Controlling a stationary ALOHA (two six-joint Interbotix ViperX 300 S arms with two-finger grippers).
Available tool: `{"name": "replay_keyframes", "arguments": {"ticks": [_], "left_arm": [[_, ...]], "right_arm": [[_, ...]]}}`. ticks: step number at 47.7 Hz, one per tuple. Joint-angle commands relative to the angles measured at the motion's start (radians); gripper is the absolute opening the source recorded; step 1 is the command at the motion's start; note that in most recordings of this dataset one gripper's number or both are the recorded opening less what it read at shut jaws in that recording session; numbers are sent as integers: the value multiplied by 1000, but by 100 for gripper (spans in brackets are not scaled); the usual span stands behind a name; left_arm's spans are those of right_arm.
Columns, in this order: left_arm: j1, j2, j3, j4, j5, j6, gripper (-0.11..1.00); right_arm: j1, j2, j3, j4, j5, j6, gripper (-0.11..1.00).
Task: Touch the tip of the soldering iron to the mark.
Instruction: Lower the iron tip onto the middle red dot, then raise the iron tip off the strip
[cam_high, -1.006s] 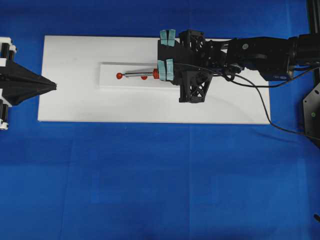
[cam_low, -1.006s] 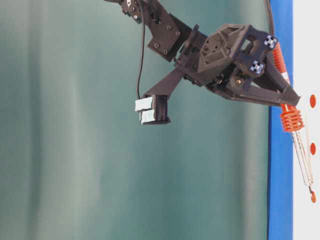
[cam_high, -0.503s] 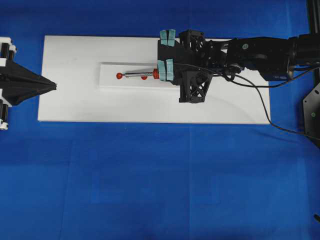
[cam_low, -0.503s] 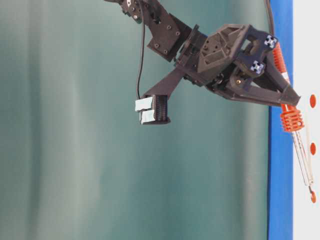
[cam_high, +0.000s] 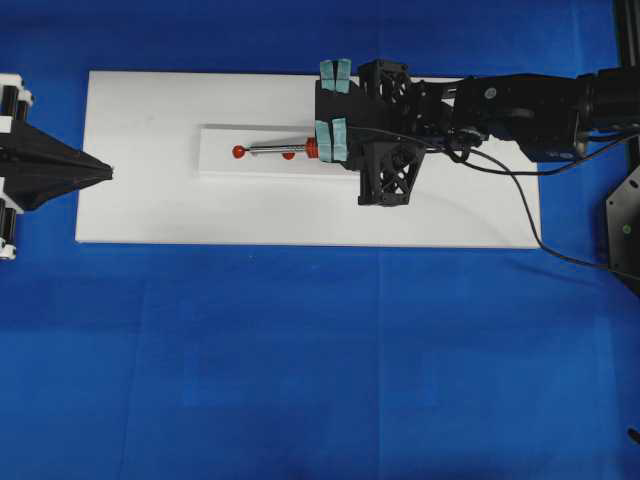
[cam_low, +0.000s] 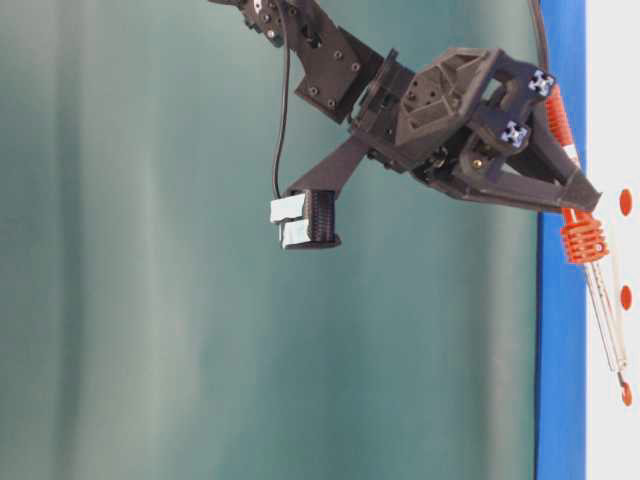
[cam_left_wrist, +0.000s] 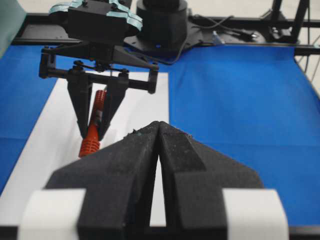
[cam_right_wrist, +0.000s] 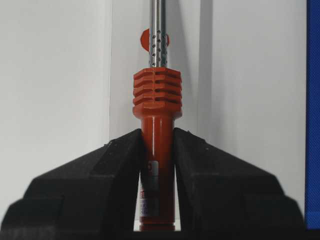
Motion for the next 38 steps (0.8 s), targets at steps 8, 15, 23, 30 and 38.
{"name": "replay_keyframes", "arguments": {"ticks": [8, 15, 23, 30, 38], "left_arm": [[2, 3, -9, 3, -6, 2, 0], [2, 3, -9, 2, -5, 2, 0], [0, 3, -9, 2, -5, 0, 0], [2, 3, -11, 2, -8, 0, 0], [2, 3, -9, 2, -8, 0, 0]], "right_arm": [[3, -15, -21, 0, -6, 0, 6], [3, -21, -25, 0, 3, 0, 6], [-3, -64, -31, -2, 37, 0, 6], [-11, -121, -41, -6, 77, -2, 6], [-14, -195, -60, -43, 121, 0, 6]]}}
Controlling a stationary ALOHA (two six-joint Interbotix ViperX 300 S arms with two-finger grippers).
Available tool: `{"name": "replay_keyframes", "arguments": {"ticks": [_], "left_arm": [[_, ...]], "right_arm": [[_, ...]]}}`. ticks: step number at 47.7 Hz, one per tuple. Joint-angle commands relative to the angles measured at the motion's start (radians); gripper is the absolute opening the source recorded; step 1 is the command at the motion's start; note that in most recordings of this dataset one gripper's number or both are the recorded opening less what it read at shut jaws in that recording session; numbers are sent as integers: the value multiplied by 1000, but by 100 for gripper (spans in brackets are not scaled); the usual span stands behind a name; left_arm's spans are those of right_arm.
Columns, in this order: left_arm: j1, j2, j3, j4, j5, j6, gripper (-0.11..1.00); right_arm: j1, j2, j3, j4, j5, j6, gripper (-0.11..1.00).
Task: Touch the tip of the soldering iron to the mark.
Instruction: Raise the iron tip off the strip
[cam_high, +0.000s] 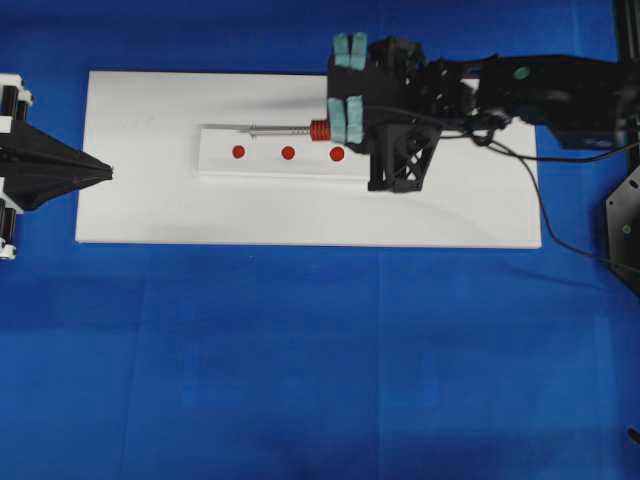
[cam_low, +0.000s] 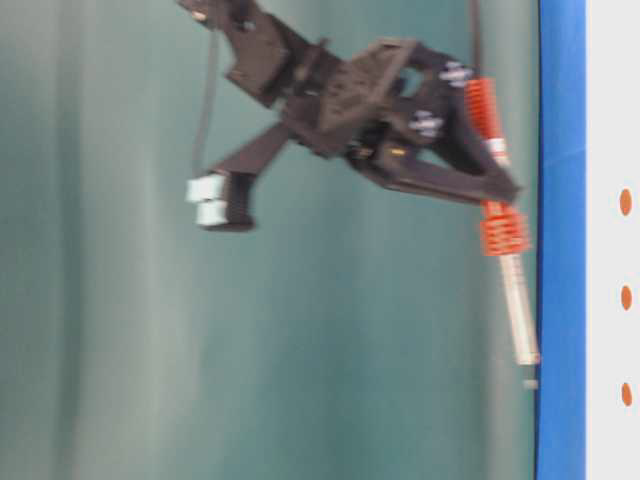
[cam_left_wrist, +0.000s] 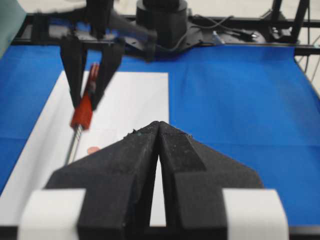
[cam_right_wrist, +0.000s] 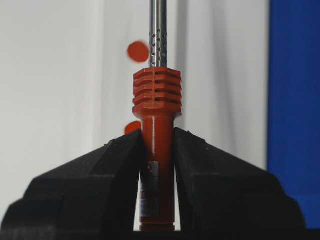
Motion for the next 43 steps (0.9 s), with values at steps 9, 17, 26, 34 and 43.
{"name": "replay_keyframes", "arguments": {"ticks": [9, 17, 26, 34, 43], "left_arm": [[2, 3, -9, 0, -9, -2, 0], [0, 3, -9, 0, -9, 0, 0], [2, 3, -9, 0, -9, -2, 0], [2, 3, -9, 0, -9, 0, 0], [2, 3, -9, 0, -12, 0, 0]], "right_arm": [[-2, -100, -51, -40, 52, 3, 6], [-2, -98, -51, -40, 52, 6, 6], [-2, -101, -37, -40, 75, 9, 6], [-5, -137, 3, -40, 91, 15, 6], [-14, -189, 63, -40, 91, 18, 6]]}}
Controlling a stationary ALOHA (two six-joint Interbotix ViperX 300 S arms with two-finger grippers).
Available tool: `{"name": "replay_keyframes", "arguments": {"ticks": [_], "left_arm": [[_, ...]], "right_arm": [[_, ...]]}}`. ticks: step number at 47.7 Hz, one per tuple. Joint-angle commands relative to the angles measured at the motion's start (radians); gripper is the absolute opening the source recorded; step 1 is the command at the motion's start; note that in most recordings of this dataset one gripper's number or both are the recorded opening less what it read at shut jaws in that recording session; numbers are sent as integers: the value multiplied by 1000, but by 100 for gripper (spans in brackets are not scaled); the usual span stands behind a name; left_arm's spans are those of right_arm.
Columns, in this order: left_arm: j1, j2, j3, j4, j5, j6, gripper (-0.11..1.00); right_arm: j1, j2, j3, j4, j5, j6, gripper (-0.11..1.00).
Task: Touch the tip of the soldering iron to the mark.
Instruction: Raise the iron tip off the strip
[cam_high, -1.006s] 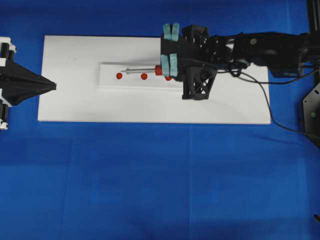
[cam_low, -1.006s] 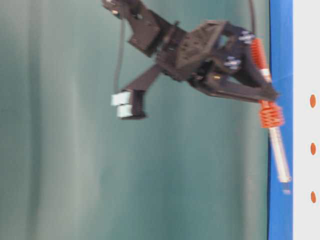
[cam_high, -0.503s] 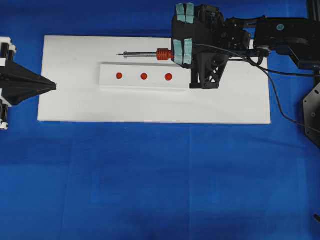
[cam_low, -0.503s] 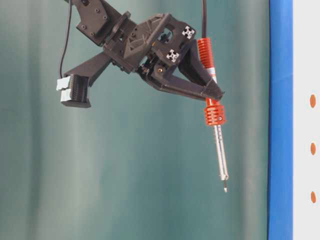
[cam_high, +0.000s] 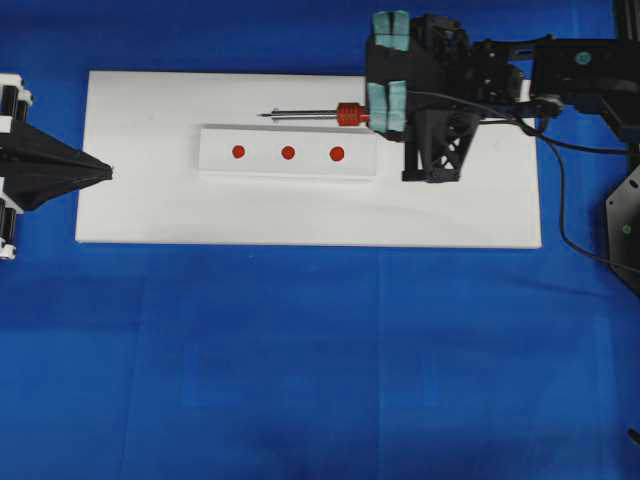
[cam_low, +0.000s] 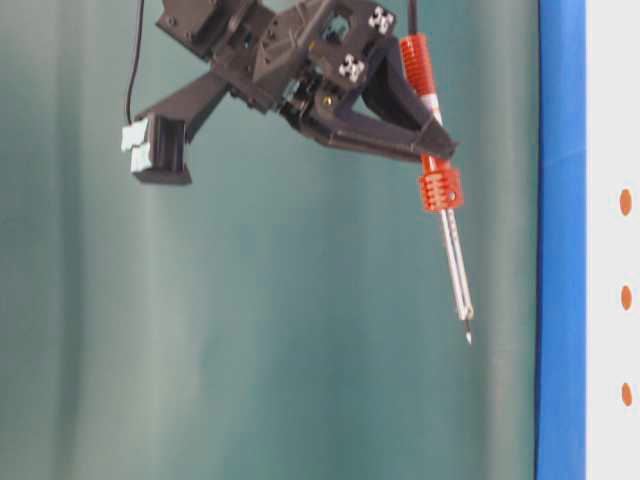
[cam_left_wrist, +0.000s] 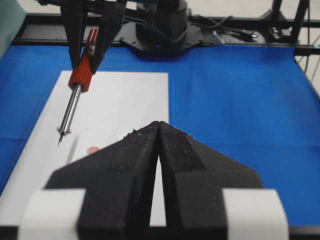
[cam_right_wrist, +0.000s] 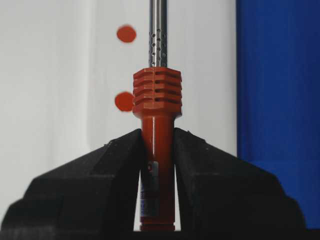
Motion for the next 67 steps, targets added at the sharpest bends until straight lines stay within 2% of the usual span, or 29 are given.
{"name": "replay_keyframes", "arguments": {"ticks": [1, 21, 67], "left_arm": [[2, 3, -9, 2, -11, -2, 0], [2, 3, -9, 2, -11, -3, 0], [2, 3, -9, 2, -9, -2, 0]], "right_arm": [[-6, -51, 11, -3, -3, 2, 6], [-11, -110, 72, -3, 3, 3, 6], [-11, -107, 74, -2, 6, 3, 6]]}}
